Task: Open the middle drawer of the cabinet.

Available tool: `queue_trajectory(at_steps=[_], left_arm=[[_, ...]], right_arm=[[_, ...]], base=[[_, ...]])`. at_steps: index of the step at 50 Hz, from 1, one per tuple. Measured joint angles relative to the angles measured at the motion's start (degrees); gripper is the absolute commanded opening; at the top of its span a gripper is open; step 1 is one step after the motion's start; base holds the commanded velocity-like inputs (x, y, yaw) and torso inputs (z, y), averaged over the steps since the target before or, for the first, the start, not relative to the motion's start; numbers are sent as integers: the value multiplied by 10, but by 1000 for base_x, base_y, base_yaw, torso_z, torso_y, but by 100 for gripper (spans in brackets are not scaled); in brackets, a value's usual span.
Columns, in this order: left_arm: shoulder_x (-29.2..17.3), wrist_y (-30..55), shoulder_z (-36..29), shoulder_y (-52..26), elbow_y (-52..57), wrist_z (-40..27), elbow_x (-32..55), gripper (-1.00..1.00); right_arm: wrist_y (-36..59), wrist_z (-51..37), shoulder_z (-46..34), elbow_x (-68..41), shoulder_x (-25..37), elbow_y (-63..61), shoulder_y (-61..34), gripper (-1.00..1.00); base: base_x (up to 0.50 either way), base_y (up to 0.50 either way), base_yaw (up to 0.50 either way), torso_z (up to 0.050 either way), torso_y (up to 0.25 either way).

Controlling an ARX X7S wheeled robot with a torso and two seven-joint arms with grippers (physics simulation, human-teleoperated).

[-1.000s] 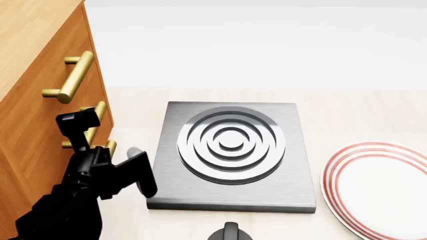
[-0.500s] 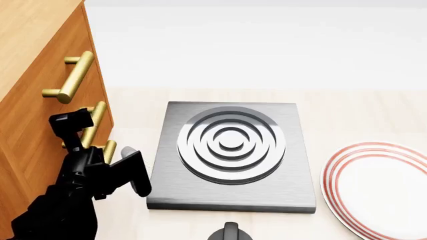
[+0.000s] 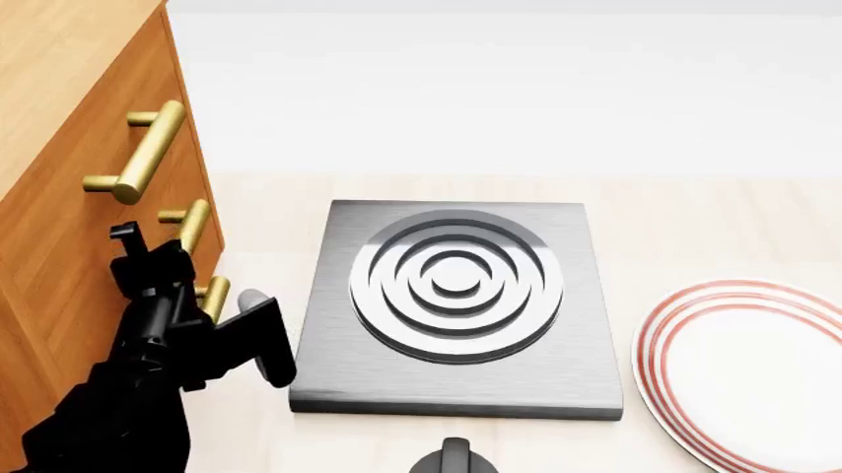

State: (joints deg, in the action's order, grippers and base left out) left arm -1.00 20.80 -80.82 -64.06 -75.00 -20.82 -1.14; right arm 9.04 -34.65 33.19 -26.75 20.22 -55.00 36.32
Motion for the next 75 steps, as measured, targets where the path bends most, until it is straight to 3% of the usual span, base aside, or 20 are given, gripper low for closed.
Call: queue_trajectory(at_steps=[34,75], left_arm=[[4,-7,-51,-4,8,-11,50,-100],[-4,39,-91,-26,127,27,84,-100]], right_arm=[[-2,2,0,-1,-1,3,-1,100],[-6,6,2,-5,-5,7,-1,100]], base=[[4,0,-2,0,0],[-1,0,-1,0,1]])
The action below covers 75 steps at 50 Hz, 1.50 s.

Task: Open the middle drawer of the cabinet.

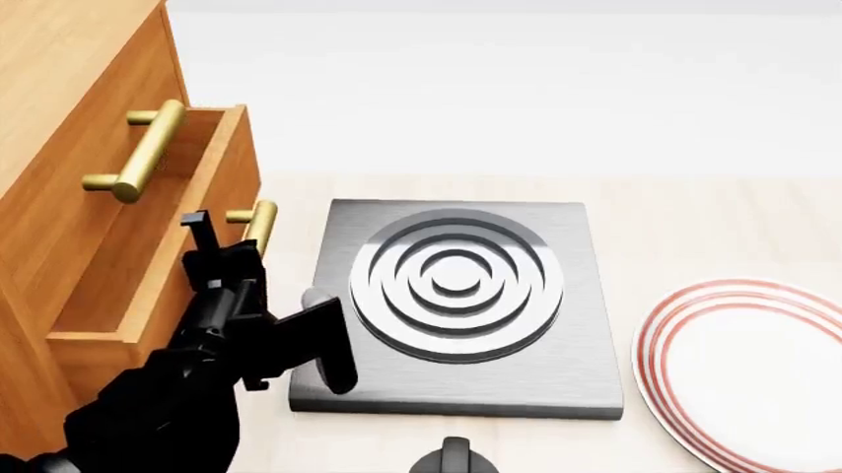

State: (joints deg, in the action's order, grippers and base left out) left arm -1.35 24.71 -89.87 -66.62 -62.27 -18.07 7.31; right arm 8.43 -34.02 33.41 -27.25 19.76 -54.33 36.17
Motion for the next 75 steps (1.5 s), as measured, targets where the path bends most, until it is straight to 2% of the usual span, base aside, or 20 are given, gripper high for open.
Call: queue_trajectory(at_steps=[75], left_arm=[[-8,58,-3,8,101,14,-52,-100]], right_arm=[[-5,9,6,-4,-8,5,-1,100]], base=[[-8,0,0,1,3]])
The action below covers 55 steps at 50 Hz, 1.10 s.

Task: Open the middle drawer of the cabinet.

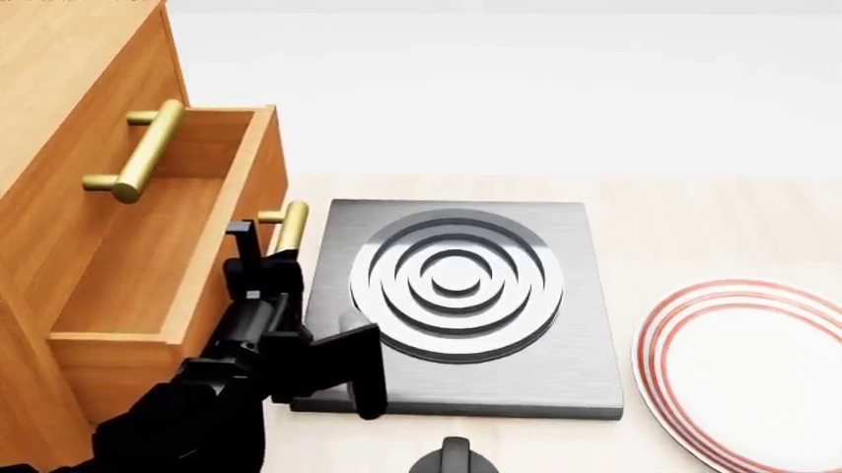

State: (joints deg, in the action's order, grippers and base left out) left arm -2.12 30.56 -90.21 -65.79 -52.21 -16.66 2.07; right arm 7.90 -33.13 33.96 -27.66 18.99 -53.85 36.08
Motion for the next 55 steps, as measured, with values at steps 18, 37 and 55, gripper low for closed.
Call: queue_trajectory(at_steps=[18,37,55], left_arm=[[-4,15,2,0,33,5,0,-100],[8,15,2,-2,53,-22,-17,100],[19,14,2,-7,78,-47,-26,100]], right_arm=[[-2,2,4,-2,-2,0,2,100],[-1,4,4,-3,-3,0,1,100],[1,5,3,-2,-3,0,-1,100]], base=[[0,0,0,2,5],[0,0,0,1,3],[0,0,0,0,0]])
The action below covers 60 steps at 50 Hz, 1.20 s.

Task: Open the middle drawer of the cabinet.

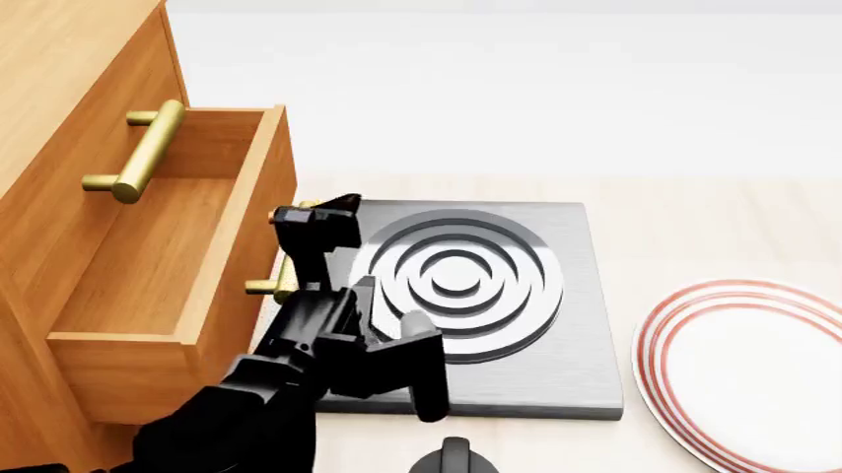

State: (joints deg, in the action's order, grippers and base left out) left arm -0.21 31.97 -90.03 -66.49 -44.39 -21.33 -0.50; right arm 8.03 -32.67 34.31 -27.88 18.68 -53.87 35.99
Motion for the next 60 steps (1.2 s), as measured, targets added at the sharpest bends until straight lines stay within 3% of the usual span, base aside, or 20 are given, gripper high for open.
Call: queue_trajectory(at_steps=[19,37,50,60], left_arm=[[2,-33,7,-37,24,-46,75,100],[0,-112,31,-109,39,-86,319,100],[-52,-133,80,-154,154,-108,438,100],[-114,-105,122,-179,305,-159,517,100]], right_arm=[[3,1,-5,3,1,0,-4,100],[6,1,-9,4,4,-1,-6,100],[6,1,-10,5,6,-3,-8,100],[6,1,-10,4,6,-2,-8,100]], base=[[0,0,0,0,0],[0,0,0,0,0],[0,0,0,0,0],[0,0,0,0,0]])
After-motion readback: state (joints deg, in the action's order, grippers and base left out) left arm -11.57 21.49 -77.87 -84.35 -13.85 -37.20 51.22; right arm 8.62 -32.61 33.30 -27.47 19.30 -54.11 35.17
